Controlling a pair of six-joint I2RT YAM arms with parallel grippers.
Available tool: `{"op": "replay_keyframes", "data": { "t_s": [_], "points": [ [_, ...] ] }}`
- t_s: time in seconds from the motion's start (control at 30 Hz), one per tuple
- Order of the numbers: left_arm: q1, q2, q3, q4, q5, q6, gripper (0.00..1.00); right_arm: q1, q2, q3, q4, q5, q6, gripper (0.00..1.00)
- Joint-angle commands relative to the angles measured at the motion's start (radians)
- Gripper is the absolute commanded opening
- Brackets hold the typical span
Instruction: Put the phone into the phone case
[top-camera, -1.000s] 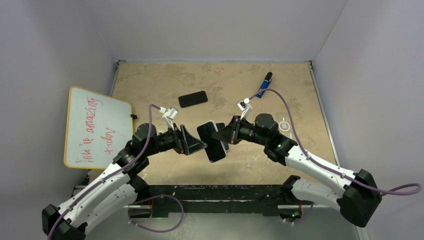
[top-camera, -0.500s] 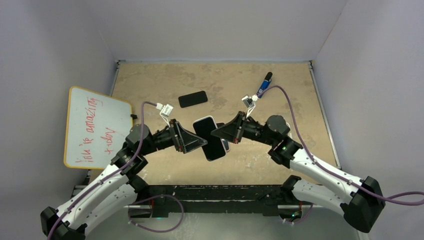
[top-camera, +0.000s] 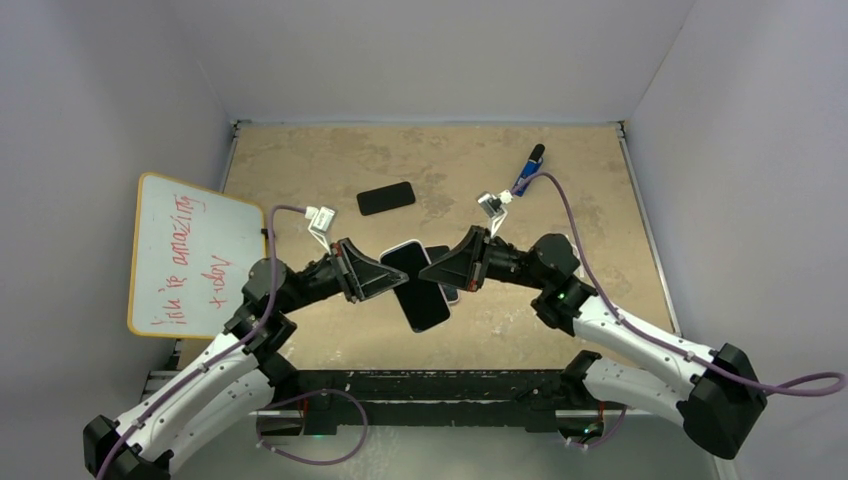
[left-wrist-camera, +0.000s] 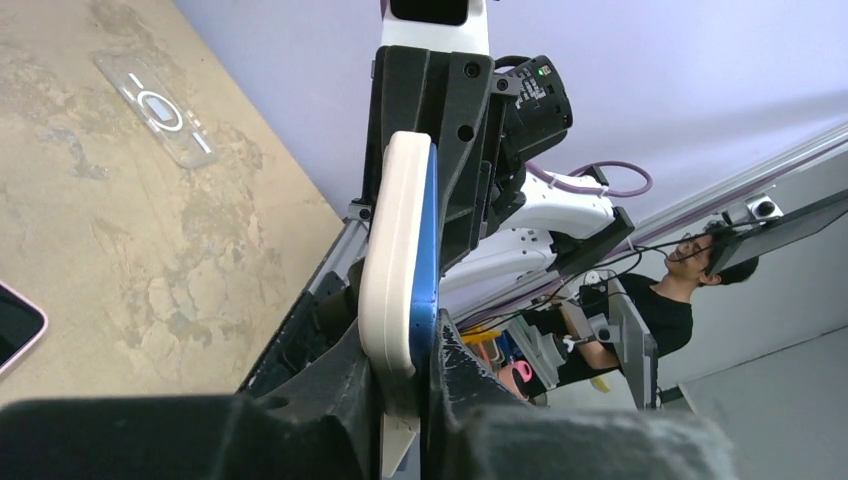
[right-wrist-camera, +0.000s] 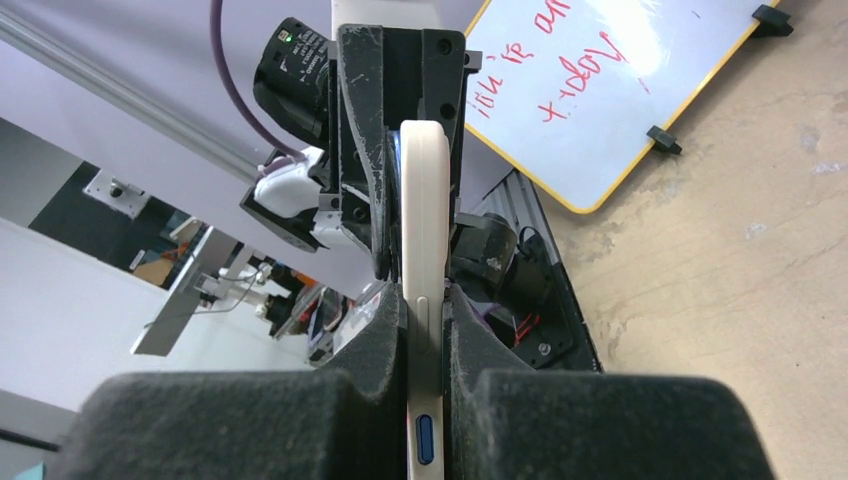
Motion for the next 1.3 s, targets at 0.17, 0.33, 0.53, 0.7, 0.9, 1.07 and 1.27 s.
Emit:
{"op": "replay_keyframes", "data": {
  "t_s": [0.17, 0.33, 0.53, 0.7, 0.9, 1.07, 1.27],
  "points": [
    [-0.004, -0.016, 0.058, -0.019, 0.005, 0.045, 0.0, 0.0, 0.058, 0.063, 0.021, -0.054, -0.001, 0.17],
    [-0.004, -0.009, 0.062, -0.035, 0.016, 0.046, 0.0, 0.0, 0.073, 0.048, 0.03, -0.035, 0.007, 0.0],
    [-0.005, -0.03, 0.07, -0.064, -0.005, 0.053, 0.6, 0.0, 0.105, 0.034, 0.094, -0.051, 0.034, 0.0],
    [-0.005, -0.058, 0.059, -0.048, -0.115, 0.064, 0.66, 0.001, 0.119, 0.024, 0.12, -0.125, 0.039, 0.0],
    [-0.004, -0.055, 0.022, 0.068, -0.149, 0.037, 0.6, 0.001, 0.062, -0.004, 0.023, -0.11, -0.025, 0.0],
    [-0.004, -0.024, -0.028, 0.161, -0.114, -0.007, 0.17, 0.0, 0.051, -0.012, -0.001, -0.117, -0.031, 0.0],
    [-0.005, -0.015, -0.054, 0.189, -0.086, -0.008, 0.0, -0.001, 0.045, -0.014, 0.001, -0.1, -0.045, 0.0]
  ]
}}
